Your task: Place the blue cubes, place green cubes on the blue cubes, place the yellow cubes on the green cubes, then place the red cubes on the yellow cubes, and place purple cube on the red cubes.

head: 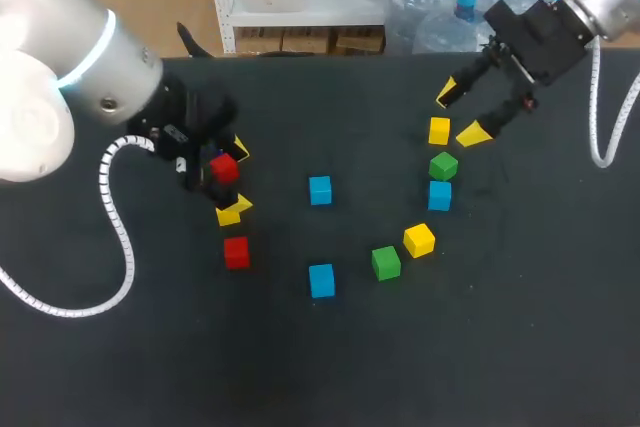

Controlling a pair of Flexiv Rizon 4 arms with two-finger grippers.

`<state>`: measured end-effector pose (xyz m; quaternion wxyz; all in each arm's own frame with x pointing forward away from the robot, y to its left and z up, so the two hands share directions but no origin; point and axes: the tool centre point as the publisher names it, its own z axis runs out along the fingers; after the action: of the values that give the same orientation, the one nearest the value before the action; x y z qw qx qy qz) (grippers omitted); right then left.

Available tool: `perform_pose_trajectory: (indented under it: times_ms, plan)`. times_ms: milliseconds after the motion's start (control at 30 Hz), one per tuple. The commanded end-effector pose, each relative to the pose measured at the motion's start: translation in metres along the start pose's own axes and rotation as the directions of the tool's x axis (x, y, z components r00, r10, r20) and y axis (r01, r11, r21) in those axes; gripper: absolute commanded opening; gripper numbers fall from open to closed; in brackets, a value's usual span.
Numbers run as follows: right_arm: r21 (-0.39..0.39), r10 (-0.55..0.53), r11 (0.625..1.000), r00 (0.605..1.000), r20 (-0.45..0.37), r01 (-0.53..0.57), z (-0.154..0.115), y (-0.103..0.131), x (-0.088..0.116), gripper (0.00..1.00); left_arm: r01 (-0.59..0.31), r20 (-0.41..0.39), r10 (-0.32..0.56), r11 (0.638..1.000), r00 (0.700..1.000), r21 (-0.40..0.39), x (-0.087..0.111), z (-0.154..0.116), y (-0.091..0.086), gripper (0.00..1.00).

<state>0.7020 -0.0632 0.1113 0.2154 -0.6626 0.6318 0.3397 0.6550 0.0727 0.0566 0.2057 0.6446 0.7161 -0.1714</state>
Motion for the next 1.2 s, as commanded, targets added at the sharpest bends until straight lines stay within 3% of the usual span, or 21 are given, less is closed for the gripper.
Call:
perform_pose_trajectory:
  times_ms: [33,67,167,233,300,367,633,867,967,1200]
  plan:
    - [0.005,-0.001,1.0,1.0,0.001,0.001,0.0,0.002,0.0,1.0,-0.003,0.006,0.003,1.0,1.0,-0.001,0.002,0.0,-0.001,1.0]
    - [0.005,-0.001,1.0,1.0,0.001,0.001,0.0,0.002,0.0,1.0,-0.003,0.006,0.003,1.0,1.0,-0.001,0.002,0.0,-0.001,1.0]
    - [0.005,-0.001,1.0,1.0,0.001,0.001,0.0,0.002,0.0,1.0,0.023,-0.207,-0.025,1.0,0.978,-0.014,-0.014,0.015,-0.015,1.0]
    - [0.005,-0.001,1.0,1.0,0.001,0.001,0.0,0.002,0.0,1.0,0.034,-0.344,-0.049,0.998,0.938,-0.05,-0.023,0.027,-0.024,1.0]
    - [0.005,-0.001,1.0,1.0,0.001,0.001,0.0,0.002,0.0,1.0,0.056,-0.374,-0.063,0.998,0.925,-0.029,-0.028,0.037,-0.033,1.0]
    - [0.005,-0.001,1.0,1.0,0.001,0.001,0.0,0.002,0.0,1.0,0.089,-0.452,-0.095,0.995,0.887,-0.035,-0.032,0.047,-0.04,1.0]
    - [0.005,-0.001,1.0,1.0,0.001,0.001,0.0,0.002,0.0,1.0,0.112,-0.465,-0.122,0.993,0.877,-0.049,-0.031,0.056,-0.062,1.0]
    - [0.005,-0.001,1.0,1.0,0.001,0.001,0.0,0.002,0.0,1.0,0.069,-0.472,-0.093,0.995,0.877,-0.068,-0.027,0.059,-0.074,1.0]
    - [0.005,-0.001,1.0,1.0,0.001,0.001,0.0,0.002,0.0,1.0,0.033,-0.456,-0.067,0.996,0.887,-0.082,-0.022,0.067,-0.073,1.0]
    - [0.005,-0.001,1.0,1.0,0.001,0.001,0.0,0.002,0.0,1.0,0.042,-0.438,-0.073,0.996,0.896,-0.081,-0.012,0.074,-0.065,1.0]
